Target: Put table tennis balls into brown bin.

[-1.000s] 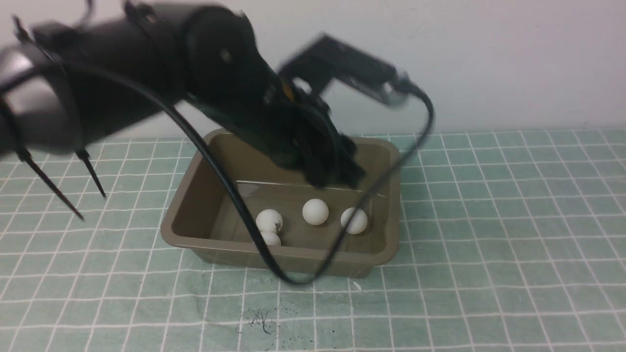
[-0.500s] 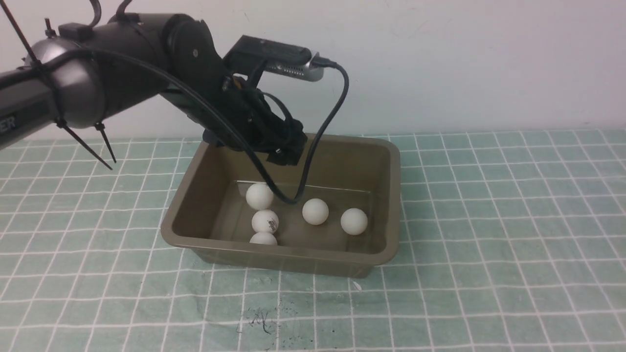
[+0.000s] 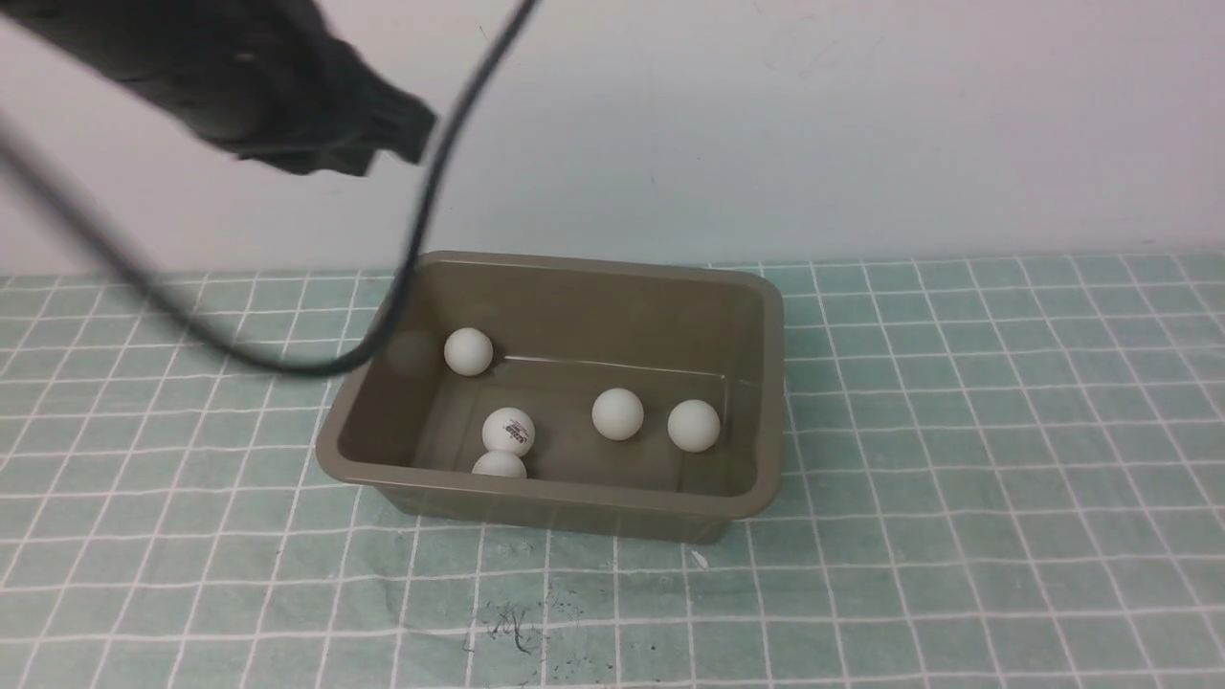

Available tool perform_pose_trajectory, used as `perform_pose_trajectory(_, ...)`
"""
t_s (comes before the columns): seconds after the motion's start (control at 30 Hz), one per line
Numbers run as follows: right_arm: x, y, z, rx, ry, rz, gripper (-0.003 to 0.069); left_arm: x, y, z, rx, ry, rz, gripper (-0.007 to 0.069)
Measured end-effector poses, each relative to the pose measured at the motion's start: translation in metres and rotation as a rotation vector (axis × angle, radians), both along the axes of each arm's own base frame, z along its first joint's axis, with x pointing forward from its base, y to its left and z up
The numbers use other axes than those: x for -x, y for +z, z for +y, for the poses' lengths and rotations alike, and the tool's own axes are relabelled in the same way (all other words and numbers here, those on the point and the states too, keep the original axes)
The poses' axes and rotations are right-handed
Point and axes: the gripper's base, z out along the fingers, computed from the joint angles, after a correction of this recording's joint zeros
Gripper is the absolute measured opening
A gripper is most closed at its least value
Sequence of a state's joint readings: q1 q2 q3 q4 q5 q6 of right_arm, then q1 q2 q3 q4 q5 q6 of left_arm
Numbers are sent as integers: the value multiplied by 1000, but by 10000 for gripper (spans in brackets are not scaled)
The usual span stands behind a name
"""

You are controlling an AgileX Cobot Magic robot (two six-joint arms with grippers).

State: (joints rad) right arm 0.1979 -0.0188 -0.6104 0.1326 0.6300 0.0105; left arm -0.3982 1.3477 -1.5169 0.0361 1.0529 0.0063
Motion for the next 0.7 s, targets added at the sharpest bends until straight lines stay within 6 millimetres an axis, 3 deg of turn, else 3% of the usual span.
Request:
perform_pose_trajectory(0.1,0,0,0,0,0,0,-4,38,-2,16,29,3,-67,-5)
perform_pose_trajectory(0.17,0,0,0,0,0,0,-4,63,-15,27,54,7,-109,-5)
perform_pose_trajectory(0.23,0,0,0,0,0,0,-4,76,-20,32,66,6,-136,-5)
perform_pose_trajectory(0.33,0,0,0,0,0,0,-4,105,-48,44,75,6,-151,-5)
perform_pose_trajectory(0.5,0,0,0,0,0,1,-4,130,-74,54,74,7,-137,-5)
perform_pose_trajectory(0.7,0,0,0,-3,1,2,-4,143,-79,60,59,10,-100,-5)
